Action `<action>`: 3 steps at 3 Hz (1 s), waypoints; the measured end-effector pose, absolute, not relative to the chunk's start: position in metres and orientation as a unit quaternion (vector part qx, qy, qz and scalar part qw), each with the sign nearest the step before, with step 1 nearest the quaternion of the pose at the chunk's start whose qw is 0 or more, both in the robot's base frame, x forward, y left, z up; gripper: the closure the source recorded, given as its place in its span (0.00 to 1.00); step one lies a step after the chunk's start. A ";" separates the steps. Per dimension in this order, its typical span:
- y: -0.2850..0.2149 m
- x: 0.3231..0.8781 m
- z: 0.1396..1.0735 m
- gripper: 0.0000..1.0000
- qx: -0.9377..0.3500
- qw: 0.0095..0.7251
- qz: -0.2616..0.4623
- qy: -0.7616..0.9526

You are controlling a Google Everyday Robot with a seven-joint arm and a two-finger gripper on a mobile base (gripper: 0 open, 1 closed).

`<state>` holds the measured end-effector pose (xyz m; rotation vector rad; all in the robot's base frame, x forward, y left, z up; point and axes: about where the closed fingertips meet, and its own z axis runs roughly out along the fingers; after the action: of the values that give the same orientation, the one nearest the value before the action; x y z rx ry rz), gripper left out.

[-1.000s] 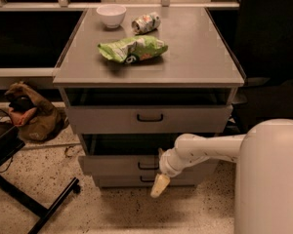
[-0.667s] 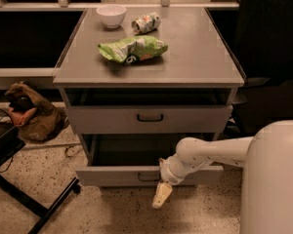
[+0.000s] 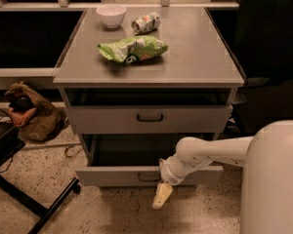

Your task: Open middle drawer

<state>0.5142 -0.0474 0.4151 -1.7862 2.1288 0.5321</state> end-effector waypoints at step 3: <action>-0.058 0.477 0.441 0.00 -0.586 0.172 0.194 0.767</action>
Offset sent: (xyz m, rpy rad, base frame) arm -0.1631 -0.0542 -0.0131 0.0048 0.1589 -0.1141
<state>0.4772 -0.0585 0.4408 -1.6641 2.1782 0.5519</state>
